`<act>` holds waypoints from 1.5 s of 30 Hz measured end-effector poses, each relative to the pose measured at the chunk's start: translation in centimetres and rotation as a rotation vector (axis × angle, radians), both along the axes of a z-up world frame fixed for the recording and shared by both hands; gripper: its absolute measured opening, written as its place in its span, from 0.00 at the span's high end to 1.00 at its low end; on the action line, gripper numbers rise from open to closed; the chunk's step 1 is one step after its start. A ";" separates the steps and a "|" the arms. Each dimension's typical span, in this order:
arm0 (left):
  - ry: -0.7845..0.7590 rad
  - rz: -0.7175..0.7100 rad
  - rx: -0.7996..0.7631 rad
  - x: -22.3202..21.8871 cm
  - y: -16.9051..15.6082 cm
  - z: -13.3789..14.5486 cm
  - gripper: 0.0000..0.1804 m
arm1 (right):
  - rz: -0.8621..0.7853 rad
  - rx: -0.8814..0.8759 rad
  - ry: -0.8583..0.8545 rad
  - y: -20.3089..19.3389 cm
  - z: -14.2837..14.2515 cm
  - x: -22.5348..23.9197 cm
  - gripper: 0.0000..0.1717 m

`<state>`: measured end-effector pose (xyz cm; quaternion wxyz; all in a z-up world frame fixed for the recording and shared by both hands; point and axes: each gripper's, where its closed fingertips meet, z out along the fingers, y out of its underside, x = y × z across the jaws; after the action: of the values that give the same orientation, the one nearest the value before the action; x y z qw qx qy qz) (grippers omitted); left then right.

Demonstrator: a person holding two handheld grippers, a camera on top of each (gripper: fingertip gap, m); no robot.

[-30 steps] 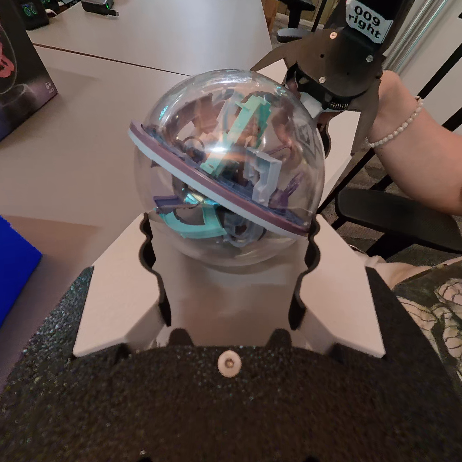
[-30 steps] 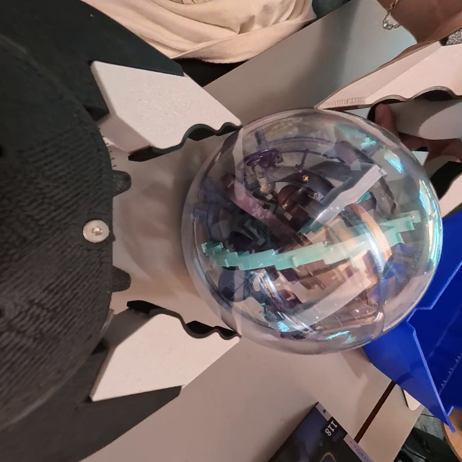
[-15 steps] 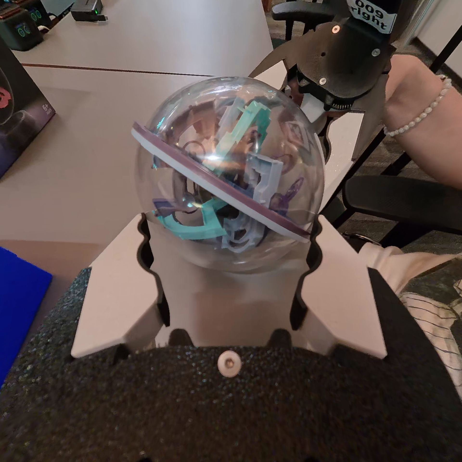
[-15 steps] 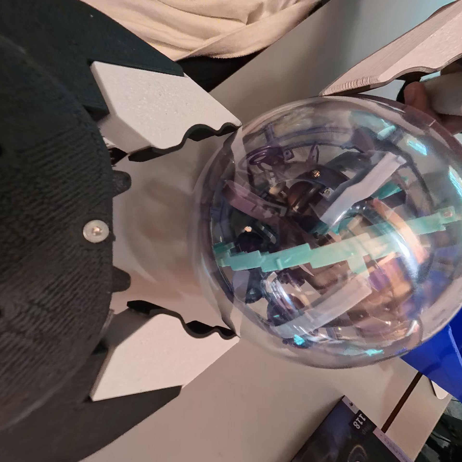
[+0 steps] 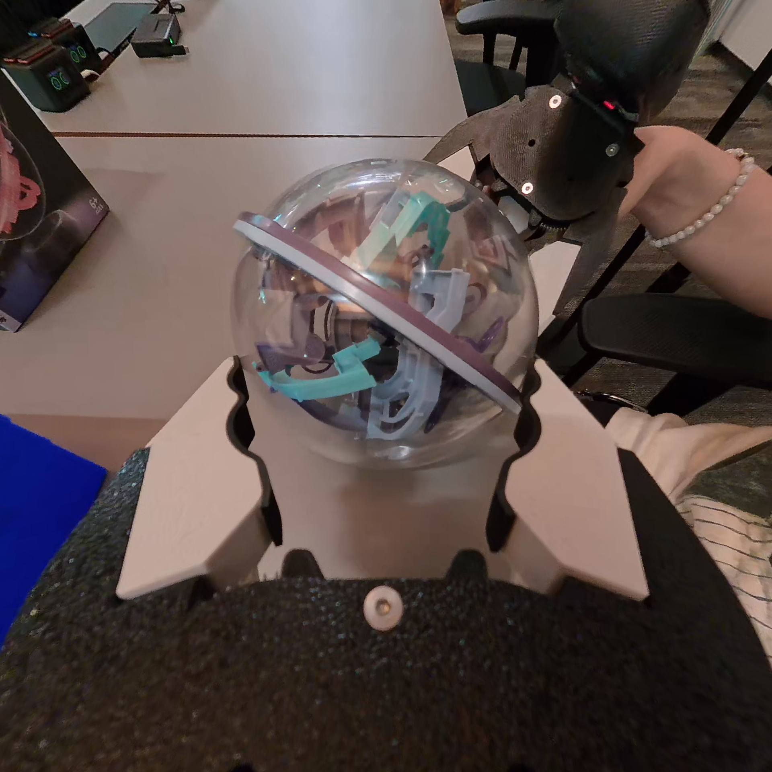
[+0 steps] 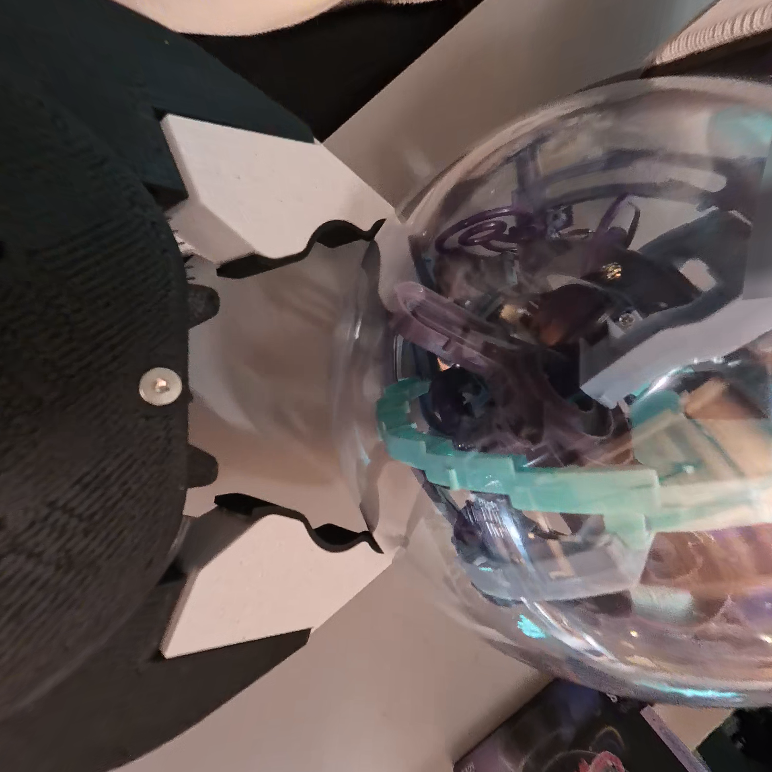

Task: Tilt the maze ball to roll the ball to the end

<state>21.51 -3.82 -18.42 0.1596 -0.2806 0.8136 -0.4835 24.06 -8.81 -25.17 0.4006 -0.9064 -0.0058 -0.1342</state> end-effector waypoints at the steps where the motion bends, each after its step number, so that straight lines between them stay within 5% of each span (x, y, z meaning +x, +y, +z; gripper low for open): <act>1: -0.003 0.000 0.001 0.0 0.0 0.0 0.30 | 0.001 0.005 -0.005 0.0 0.0 0.0 0.21; 26: -0.231 0.044 0.186 -0.1 0.0 -1.7 0.24 | -0.009 0.256 0.148 1.6 2.9 -1.5 0.13; 45: -0.207 -0.032 0.134 0.2 -1.5 -1.2 0.13 | 0.106 0.145 0.010 0.9 2.1 -2.0 0.19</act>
<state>21.70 -5.30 -19.65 0.2533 -0.2048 0.8278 -0.4568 22.08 -7.88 -23.04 0.4716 -0.8742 -0.0420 -0.1082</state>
